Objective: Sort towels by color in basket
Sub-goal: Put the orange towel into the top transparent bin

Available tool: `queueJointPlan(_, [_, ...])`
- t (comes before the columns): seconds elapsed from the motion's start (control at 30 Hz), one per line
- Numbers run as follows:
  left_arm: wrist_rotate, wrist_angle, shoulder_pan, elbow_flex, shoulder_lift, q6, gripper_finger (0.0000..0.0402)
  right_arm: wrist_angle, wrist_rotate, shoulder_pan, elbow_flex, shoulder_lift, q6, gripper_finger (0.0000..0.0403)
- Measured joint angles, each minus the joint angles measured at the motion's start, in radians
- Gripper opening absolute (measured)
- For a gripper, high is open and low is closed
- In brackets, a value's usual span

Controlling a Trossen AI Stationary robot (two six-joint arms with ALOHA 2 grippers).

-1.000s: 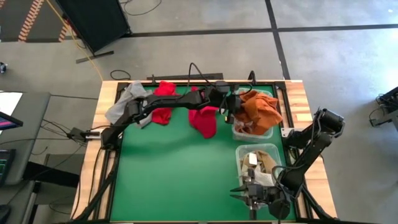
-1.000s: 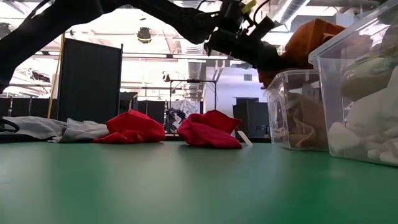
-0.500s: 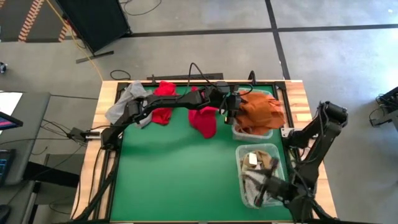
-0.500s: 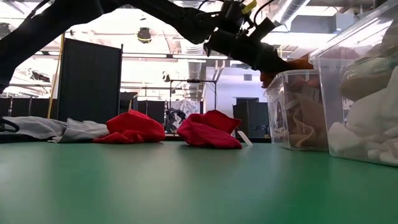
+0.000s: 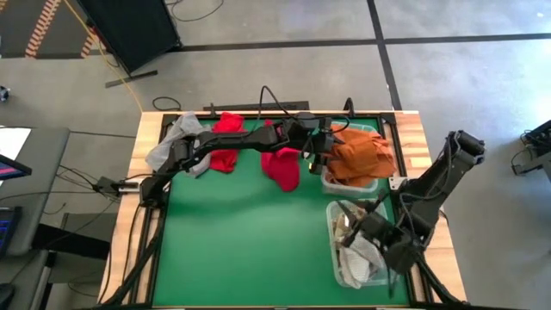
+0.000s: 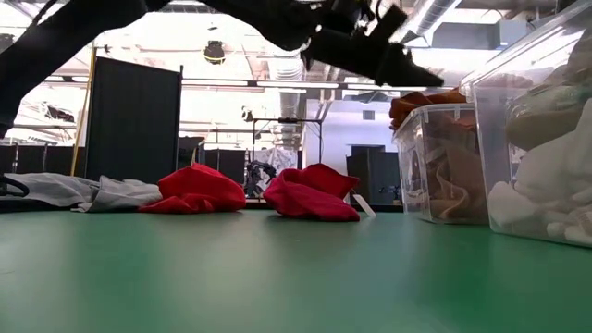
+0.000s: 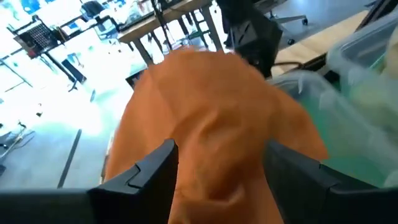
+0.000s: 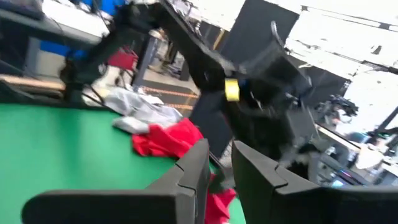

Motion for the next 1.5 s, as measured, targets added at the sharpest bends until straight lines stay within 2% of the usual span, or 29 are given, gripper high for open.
queueJointPlan(0.13, [0.001, -0.058, -0.005, 0.0, -0.046, 0.003, 0.0221, -0.288, -0.039, -0.027, 0.0, -0.034, 0.233, 0.0101])
queueJointPlan(0.27, [0.0, -0.134, -0.003, 0.0, -0.092, 0.012, 0.0221, -0.631, -0.139, -0.069, 0.0, -0.059, 0.582, 0.0101])
queueJointPlan(0.4, [-0.001, -0.256, 0.001, 0.0, -0.153, 0.032, 0.0221, -0.938, -0.194, -0.127, 0.0, -0.068, 0.879, 0.0101])
queueJointPlan(0.5, [-0.004, -0.382, -0.002, 0.0, -0.2, 0.062, 0.0221, -1.087, -0.221, -0.176, 0.0, -0.076, 1.012, 0.0101])
queueJointPlan(0.63, [-0.042, -0.581, -0.011, 0.0, -0.265, 0.081, 0.0221, -1.211, -0.294, -0.275, 0.0, -0.083, 1.096, 0.0101])
queueJointPlan(0.8, [-0.067, -0.833, -0.024, 0.0, -0.323, 0.063, 0.0221, -1.238, -0.39, -0.43, 0.0, -0.084, 1.071, 0.0101])
queueJointPlan(1.0, [-0.056, -1.084, -0.056, -0.019, -0.328, 0.015, 0.0218, -1.185, -0.505, -0.62, 0.0, -0.084, 0.977, 0.0101])
queueJointPlan(1.1, [-0.055, -1.115, -0.081, -0.083, -0.328, 0.0, 0.0217, -1.104, -0.595, -0.714, 0.0, -0.084, 0.855, 0.0101])
queueJointPlan(1.3, [-0.055, -1.104, -0.152, -0.226, -0.328, -0.011, 0.0217, -0.858, -0.81, -0.885, 0.0, -0.084, 0.5, 0.0101])
queueJointPlan(1.5, [-0.054, -1.041, -0.238, -0.365, -0.327, -0.051, 0.0217, -0.788, -1.024, -1.052, 0.0, -0.08, 0.31, 0.0101])
